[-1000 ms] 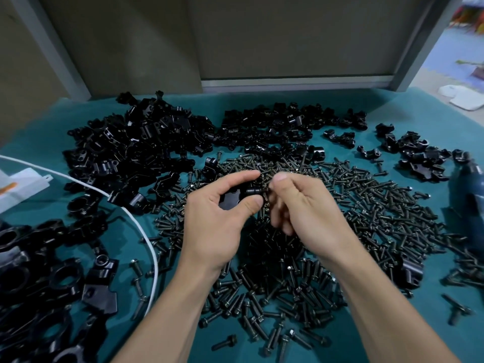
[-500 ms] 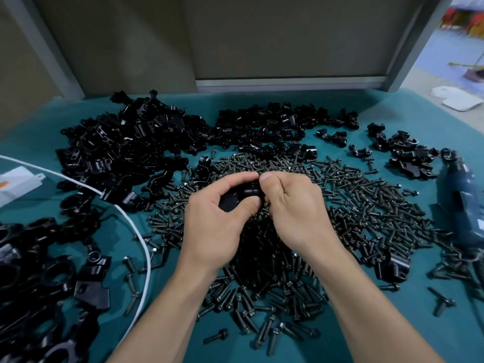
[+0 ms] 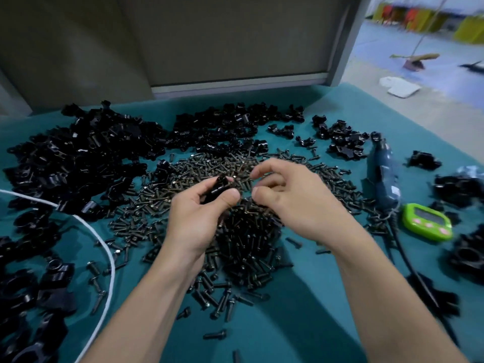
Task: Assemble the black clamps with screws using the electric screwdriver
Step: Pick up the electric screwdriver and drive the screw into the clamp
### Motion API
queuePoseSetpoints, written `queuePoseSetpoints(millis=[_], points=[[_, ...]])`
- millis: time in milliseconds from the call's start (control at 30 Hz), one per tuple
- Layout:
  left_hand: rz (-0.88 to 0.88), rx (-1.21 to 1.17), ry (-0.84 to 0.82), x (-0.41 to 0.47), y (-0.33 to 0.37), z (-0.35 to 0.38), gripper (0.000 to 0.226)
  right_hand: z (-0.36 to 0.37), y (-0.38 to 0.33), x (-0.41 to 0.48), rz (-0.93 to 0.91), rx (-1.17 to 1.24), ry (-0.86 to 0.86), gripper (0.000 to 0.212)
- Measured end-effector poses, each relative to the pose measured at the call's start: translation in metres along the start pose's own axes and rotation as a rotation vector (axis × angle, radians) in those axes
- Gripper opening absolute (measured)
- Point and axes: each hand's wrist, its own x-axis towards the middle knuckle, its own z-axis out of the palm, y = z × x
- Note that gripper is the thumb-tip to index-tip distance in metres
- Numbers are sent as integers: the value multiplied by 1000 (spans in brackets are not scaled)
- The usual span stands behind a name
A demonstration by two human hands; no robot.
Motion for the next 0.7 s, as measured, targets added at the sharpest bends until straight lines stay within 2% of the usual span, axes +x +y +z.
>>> queuePoseSetpoints(millis=[100,167,200,267,333,433,533,700], points=[[-89,4,-41,1,-1,20,18,-47,21,-17,122,-341,287,18],[-110,15,-91,3,0,42,16,-82,43,-24,297,-546,424,27],[-111,18,-121,3,1,54,14,-96,53,-26,410,-610,428,34],[-119,-2,-183,0,4,81,14,-116,70,-26,616,-730,327,51],[-142,2,-226,-3,3,104,19,-126,83,-20,720,-818,220,58],[-176,9,-278,-5,-4,125,24,-131,98,-3,745,-843,154,50],[-190,26,-307,-4,-11,133,26,-134,110,11,779,-838,159,33],[-217,47,-296,2,-18,134,36,-141,126,23,817,-662,197,31]])
